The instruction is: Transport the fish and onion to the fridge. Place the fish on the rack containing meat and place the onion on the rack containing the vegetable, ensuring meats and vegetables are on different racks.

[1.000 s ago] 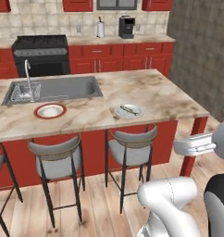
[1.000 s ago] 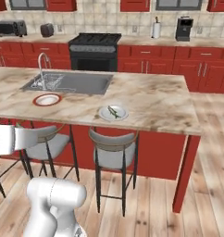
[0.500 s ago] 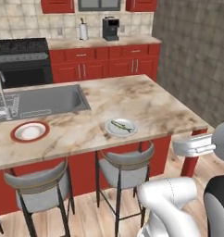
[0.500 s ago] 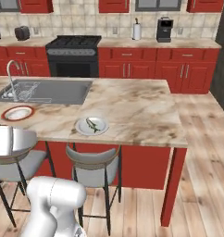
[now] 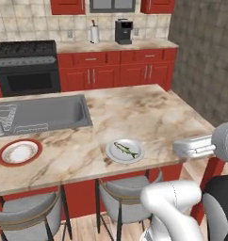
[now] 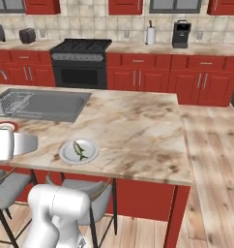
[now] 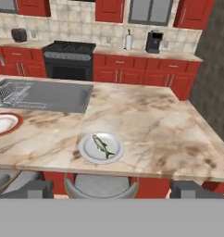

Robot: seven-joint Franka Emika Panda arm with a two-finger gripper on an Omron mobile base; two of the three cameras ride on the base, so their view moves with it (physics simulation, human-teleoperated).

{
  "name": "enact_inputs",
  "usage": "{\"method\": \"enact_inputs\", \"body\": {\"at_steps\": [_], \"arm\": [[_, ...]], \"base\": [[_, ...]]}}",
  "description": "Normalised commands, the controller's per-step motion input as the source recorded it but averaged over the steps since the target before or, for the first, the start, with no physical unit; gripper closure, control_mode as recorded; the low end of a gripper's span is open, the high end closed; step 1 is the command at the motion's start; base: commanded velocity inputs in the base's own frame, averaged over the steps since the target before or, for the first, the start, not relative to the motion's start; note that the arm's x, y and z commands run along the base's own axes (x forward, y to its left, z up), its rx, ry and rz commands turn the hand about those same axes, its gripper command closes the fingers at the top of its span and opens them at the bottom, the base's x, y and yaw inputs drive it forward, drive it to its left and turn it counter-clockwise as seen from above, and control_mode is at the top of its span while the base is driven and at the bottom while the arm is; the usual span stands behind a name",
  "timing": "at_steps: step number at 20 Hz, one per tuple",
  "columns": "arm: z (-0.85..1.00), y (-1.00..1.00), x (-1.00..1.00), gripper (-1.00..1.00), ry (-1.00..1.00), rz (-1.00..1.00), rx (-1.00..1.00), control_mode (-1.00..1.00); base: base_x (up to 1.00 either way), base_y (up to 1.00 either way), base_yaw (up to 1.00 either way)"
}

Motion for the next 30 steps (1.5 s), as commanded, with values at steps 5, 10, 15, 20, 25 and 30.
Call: {"method": "enact_inputs", "body": {"at_steps": [5, 10, 15, 20, 25, 30], "arm": [[0.0, 0.0, 0.0, -1.0, 0.0, 0.0, 0.0, 1.0], [0.0, 0.0, 0.0, -1.0, 0.0, 0.0, 0.0, 1.0], [-0.09, -0.03, 0.2, -1.0, 0.07, 0.03, 0.04, -1.0], [-0.47, -0.06, 0.97, -1.0, 0.25, 0.17, 0.11, -1.0], [-0.48, 0.02, 0.93, -1.0, 0.25, 0.04, 0.01, -1.0], [-0.57, 0.0, 0.82, -1.0, 0.26, 0.0, 0.0, -1.0]], "base": [[1.0, -0.59, 0.31], [1.0, -0.25, 0.25], [0.74, -0.16, 0.14], [0.0, 0.0, 0.0], [0.0, 0.0, 0.0], [0.0, 0.0, 0.0]]}}
